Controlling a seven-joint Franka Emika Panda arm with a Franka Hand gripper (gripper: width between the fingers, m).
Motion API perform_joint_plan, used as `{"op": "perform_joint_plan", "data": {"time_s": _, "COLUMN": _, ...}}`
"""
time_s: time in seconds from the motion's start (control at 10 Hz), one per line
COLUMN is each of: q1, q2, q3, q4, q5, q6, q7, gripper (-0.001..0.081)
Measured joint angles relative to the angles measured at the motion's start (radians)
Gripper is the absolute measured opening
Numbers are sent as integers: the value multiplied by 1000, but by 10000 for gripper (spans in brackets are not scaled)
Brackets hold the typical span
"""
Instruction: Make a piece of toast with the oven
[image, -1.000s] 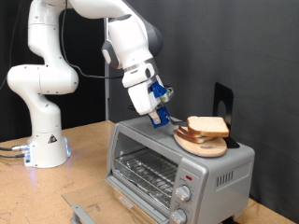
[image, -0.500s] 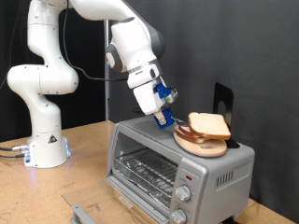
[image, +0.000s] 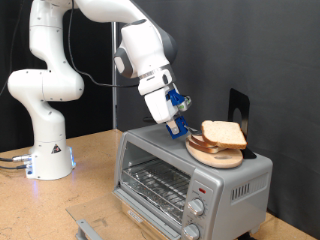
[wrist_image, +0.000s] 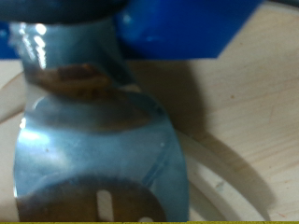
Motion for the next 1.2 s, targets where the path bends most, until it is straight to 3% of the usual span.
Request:
{"op": "perform_joint_plan", "data": {"time_s": 0.5, "q1": 1, "q2": -14, "q3": -2, "q4": 8, "q5": -28, "q6": -81, "q7": -7, "gripper": 271}}
{"op": "perform_joint_plan", "data": {"time_s": 1.0, "q1": 1, "q2": -17, "q3": -1, "q4": 8, "q5": -33, "q6": -83, "q7": -7, "gripper": 269}}
{"op": "perform_joint_plan", "data": {"time_s": 1.2, "q1": -10, "q2": -16, "q3": 8, "q4": 9, "q5": -81, "q6": -75, "q7": 18, "gripper": 269}}
